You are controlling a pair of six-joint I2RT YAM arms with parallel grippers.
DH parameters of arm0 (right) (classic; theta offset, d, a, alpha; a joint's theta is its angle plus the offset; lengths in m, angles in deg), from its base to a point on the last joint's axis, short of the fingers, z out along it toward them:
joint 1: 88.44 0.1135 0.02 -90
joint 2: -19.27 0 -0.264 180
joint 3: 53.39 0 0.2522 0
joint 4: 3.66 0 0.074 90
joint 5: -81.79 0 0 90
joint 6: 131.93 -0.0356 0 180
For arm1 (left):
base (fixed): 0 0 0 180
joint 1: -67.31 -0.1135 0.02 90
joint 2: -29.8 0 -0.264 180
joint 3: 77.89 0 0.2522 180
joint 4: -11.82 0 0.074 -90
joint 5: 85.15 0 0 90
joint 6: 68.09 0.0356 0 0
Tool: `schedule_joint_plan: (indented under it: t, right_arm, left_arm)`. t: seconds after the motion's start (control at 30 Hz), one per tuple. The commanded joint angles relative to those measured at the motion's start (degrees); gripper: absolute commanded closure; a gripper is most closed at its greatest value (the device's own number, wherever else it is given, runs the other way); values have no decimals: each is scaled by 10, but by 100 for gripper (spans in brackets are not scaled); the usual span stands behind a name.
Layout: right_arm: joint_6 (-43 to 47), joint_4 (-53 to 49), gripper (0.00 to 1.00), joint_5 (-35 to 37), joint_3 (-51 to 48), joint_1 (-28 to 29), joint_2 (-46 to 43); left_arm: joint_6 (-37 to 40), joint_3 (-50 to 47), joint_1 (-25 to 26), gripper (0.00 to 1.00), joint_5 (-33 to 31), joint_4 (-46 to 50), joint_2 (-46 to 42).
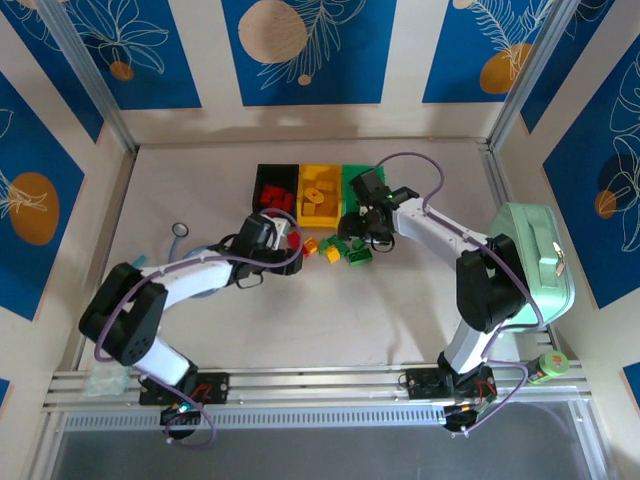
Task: Sort the legos into containers by color
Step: Pick up the lego from the center of the table.
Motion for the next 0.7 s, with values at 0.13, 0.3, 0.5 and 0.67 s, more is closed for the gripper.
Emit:
schedule_joint_plan:
  t: [0.13,0.3,0.5,0.67]
  right_arm:
    - [-16,37,27,-28,-61,-20,-47]
    - [-19,47,27,-33,-87,-28,-57]
    - [-24,55,27,-37,-103,-34,-65]
    - [-29,62,28,-41,-109,-34,-66]
  left_arm:
    - [65,86,3,29,-25,71,68]
    - [78,112,3,29,-28,80,106]
    - [81,124,11,30,-25,85,130]
    - [81,116,35,34,-32,88,130]
